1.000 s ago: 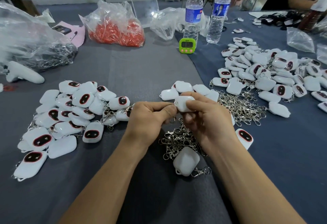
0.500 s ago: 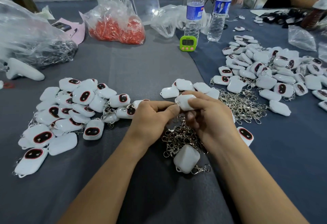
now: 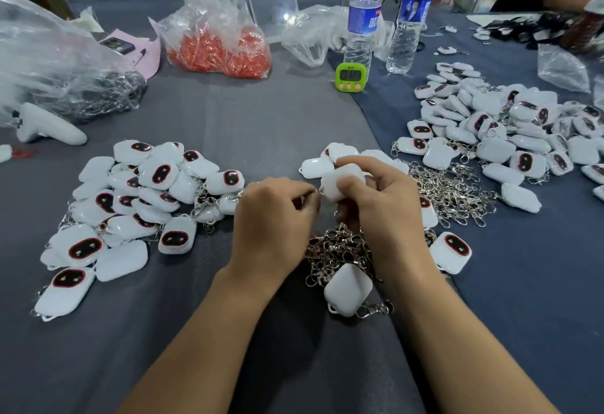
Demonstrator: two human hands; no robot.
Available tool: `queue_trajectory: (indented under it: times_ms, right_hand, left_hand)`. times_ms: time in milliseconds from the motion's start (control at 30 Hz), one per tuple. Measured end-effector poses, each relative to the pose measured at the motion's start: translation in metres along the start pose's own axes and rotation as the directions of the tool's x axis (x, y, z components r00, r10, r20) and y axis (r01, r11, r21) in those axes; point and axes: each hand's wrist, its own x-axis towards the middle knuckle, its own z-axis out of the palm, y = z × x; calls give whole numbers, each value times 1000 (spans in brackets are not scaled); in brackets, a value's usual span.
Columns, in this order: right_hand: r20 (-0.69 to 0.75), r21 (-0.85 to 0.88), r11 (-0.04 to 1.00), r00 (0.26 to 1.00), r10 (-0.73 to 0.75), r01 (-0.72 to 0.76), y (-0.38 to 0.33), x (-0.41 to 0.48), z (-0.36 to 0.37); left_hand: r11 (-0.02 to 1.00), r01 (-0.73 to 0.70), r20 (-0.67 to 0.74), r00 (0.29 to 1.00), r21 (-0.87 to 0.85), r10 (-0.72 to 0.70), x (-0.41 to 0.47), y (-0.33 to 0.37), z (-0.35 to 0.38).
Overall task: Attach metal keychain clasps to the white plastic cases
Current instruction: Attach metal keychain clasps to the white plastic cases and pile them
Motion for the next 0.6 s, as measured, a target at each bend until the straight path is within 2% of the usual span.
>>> queue_trajectory:
  times_ms: [67,133,200,367,467,533,600]
  right_hand:
    - [-11,38,999,1000,15,-15,-1,4,-4]
    - [-30,67,998,999,22,-20,0,6,-9]
    - [-56,44,999,998,26,-24,0,9,-13]
    - [-226,-187,982,973,-54,11,1,11,-22]
    - [-285,-387,922,950,-128,8,0,12,-30]
    - [-292,-510,860,947,-135,-35,-1,12,-33]
    - [-266,-636,768,955,-129,-74,-1,12,-34]
  left_hand:
    - [965,147,-35,987,-218,-158,6,-2,-5]
    - [876,265,-6,956,-403,-292,13,-9,-12]
    - [818,326,4,930,-474,-368,18,-19,-22]
    - [872,404,-105,890,-275,-445,26,-45,-45]
    - [847,523,-234,816,-90,-529,26,-53,-51]
    - [823,563,-332,794,82,-510,24,-53,-52]
    - [827,512,-383,830,233,-405,21,-48,-49]
